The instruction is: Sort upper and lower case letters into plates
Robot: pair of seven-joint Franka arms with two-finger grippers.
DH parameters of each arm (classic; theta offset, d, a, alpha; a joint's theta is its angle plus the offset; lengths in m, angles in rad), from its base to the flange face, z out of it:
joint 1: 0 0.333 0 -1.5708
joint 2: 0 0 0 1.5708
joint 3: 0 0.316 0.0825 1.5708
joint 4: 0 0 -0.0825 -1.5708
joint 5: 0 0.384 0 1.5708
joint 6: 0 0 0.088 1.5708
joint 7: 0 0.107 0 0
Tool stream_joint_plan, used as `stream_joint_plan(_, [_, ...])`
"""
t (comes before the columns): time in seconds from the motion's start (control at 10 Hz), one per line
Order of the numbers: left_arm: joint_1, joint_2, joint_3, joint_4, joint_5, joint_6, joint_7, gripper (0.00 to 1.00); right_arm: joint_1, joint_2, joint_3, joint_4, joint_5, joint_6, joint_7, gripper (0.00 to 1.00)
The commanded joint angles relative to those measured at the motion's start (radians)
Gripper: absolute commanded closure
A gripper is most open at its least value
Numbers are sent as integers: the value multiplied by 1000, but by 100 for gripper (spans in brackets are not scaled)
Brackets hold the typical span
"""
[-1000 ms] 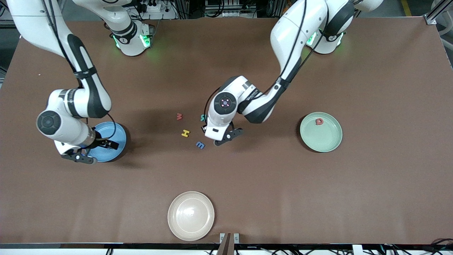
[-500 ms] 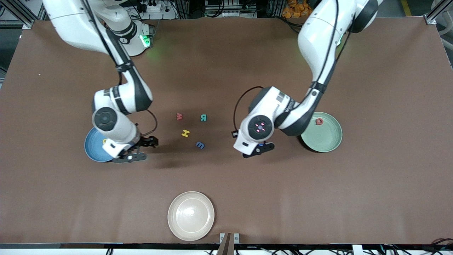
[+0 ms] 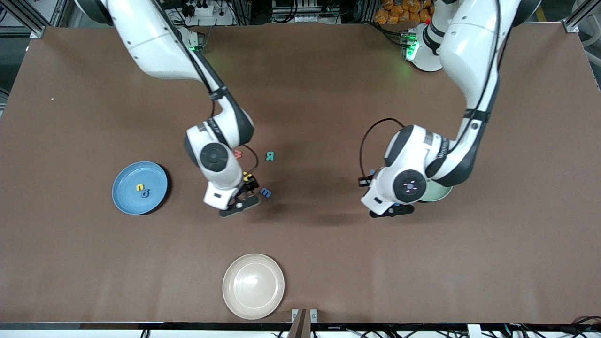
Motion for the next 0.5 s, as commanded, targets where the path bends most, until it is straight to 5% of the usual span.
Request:
stream_joint_plan(0.0, [98,-157,-13,-281,33,151,148,91,52,55,-6,46,-15,44,-7,0])
stream_joint_plan(0.2, [188,-220,-13,-476,34,347,283,91,66,55,-6,40,-6,42,-6,0])
stream_joint_plan(0.4, [213,-230,-15,-555,34,444,313,91,69,55,-6,39,-5,42,-6,0])
